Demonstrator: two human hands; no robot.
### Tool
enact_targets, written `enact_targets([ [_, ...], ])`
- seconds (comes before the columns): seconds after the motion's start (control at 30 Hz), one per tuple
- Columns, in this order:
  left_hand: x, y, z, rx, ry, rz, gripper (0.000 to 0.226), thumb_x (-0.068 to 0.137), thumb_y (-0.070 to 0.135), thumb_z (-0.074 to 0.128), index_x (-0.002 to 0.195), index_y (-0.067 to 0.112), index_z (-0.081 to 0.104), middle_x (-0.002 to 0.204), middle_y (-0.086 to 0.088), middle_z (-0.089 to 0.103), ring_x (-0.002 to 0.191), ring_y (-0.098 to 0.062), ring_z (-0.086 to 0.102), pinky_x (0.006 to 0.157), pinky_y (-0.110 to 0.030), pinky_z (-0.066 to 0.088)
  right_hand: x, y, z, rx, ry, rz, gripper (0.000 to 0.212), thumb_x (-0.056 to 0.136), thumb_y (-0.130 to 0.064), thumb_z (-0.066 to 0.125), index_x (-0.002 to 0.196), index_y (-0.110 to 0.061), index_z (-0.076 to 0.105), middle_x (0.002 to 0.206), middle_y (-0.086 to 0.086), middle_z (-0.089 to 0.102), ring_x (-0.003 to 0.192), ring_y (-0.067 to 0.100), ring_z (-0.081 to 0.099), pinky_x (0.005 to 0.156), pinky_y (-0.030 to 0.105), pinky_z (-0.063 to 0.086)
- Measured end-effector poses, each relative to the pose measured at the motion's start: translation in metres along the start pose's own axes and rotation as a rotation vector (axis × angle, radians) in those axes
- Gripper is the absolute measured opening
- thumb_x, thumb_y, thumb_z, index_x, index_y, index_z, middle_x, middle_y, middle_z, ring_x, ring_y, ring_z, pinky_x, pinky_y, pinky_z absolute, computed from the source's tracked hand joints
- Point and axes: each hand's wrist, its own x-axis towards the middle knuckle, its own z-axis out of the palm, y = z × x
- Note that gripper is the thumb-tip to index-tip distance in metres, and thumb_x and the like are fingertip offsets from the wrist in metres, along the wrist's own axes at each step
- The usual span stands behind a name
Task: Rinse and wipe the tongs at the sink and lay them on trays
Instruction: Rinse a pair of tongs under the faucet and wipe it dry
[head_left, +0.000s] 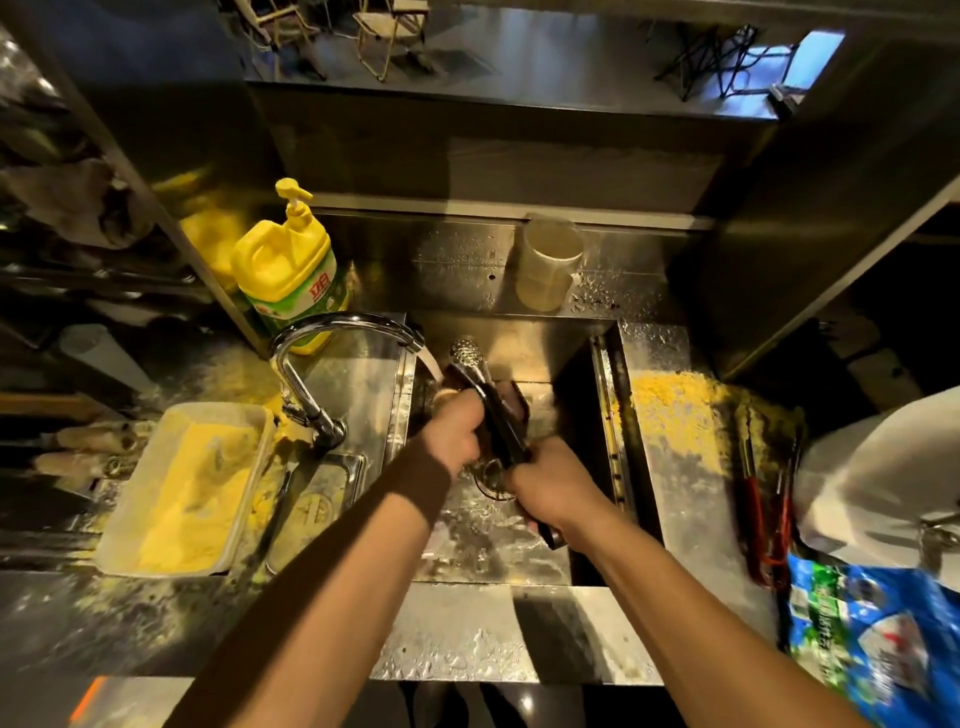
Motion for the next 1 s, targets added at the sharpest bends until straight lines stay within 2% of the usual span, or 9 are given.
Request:
enact_targets([
  [0.13,0.015,0.019,-0.012,0.033,0.146,0.039,0.042,0.105,0.016,0.024,0.129,0.003,0.057,0.113,-0.018,0.069,0.089,-0.030,0.069,0.088,-0.051,0.057,-0.008,0.005,0.005,-0.036,-0.050,0.017,0.014,0.086,-0.007,0.055,0.098,-0.002,0.061,0.065,0.005,0.054,0.044,0.013,0.051,0.043,0.027,0.041],
  [0.27,0.019,0.008,0.000,0.137,0.194,0.058,0.038,0.103,0.011,0.043,0.140,0.007,0.050,0.129,-0.019,0.063,0.109,-0.034,0.065,0.093,-0.046,0.054,-0.019,0.014,-0.018,-0.063,-0.033,0.030,0.014,0.084,-0.001,0.053,0.092,-0.010,0.059,0.060,0.005,0.056,0.037,0.011,0.049,0.041,0.027,0.039],
  [0.33,0.027,0.012,-0.004,0.259,0.362,0.187,0.040,0.098,0.015,0.057,0.136,0.007,0.049,0.133,-0.018,0.060,0.117,-0.034,0.062,0.095,-0.042,0.054,-0.029,0.024,-0.032,-0.064,-0.044,0.077,0.013,0.083,0.002,0.051,0.091,-0.005,0.059,0.053,0.006,0.055,0.033,0.014,0.046,0.039,0.026,0.038],
  [0.4,0.033,0.014,-0.014,0.169,0.489,0.244,0.040,0.095,0.015,0.060,0.133,0.007,0.048,0.131,-0.016,0.061,0.117,-0.032,0.062,0.098,-0.043,0.052,-0.039,0.032,-0.047,0.032,-0.037,0.128,0.011,0.083,0.004,0.053,0.085,-0.006,0.057,0.045,0.004,0.052,0.030,0.015,0.044,0.036,0.024,0.036],
  [0.47,0.034,0.006,-0.022,0.115,0.496,0.240,0.040,0.094,0.015,0.061,0.131,0.008,0.049,0.132,-0.016,0.061,0.117,-0.033,0.062,0.100,-0.047,0.051,-0.043,0.034,-0.058,0.177,-0.021,0.178,0.009,0.084,0.005,0.055,0.084,-0.004,0.056,0.043,0.005,0.049,0.032,0.017,0.041,0.034,0.022,0.033],
  [0.67,0.021,-0.039,-0.027,0.022,0.271,0.174,0.031,0.096,0.014,0.062,0.125,0.003,0.056,0.110,-0.018,0.068,0.088,-0.030,0.066,0.076,-0.042,0.055,-0.044,0.034,-0.070,0.415,0.001,0.220,0.008,0.085,0.004,0.052,0.087,0.003,0.059,0.070,0.021,0.051,0.042,0.020,0.041,0.033,0.023,0.033],
  [0.77,0.006,-0.050,-0.021,0.083,0.161,0.118,0.021,0.097,0.015,0.060,0.117,0.007,0.057,0.100,-0.013,0.069,0.078,-0.027,0.068,0.064,-0.036,0.056,-0.048,0.038,-0.079,0.160,0.124,0.141,0.007,0.087,-0.008,0.057,0.090,-0.004,0.062,0.060,0.011,0.060,0.042,0.020,0.053,0.039,0.024,0.041],
  [0.87,-0.012,-0.058,-0.007,0.185,0.127,0.152,0.006,0.095,0.015,0.063,0.097,0.011,0.060,0.102,-0.016,0.070,0.085,-0.029,0.069,0.077,-0.045,0.059,-0.049,0.048,-0.089,-0.444,0.308,-0.007,0.039,0.088,-0.025,0.059,0.127,-0.019,0.057,0.101,0.012,0.071,0.089,0.031,0.069,0.072,0.035,0.055],
  [1.0,-0.044,-0.066,0.026,0.293,-0.054,0.165,0.008,0.094,0.013,0.063,0.090,0.019,0.060,0.072,-0.009,0.073,0.059,-0.025,0.071,0.057,-0.043,0.061,-0.063,0.058,-0.106,-0.625,0.465,-0.079,0.062,0.086,-0.029,0.058,0.144,-0.022,0.039,0.119,0.017,0.062,0.106,0.038,0.063,0.082,0.042,0.052],
])
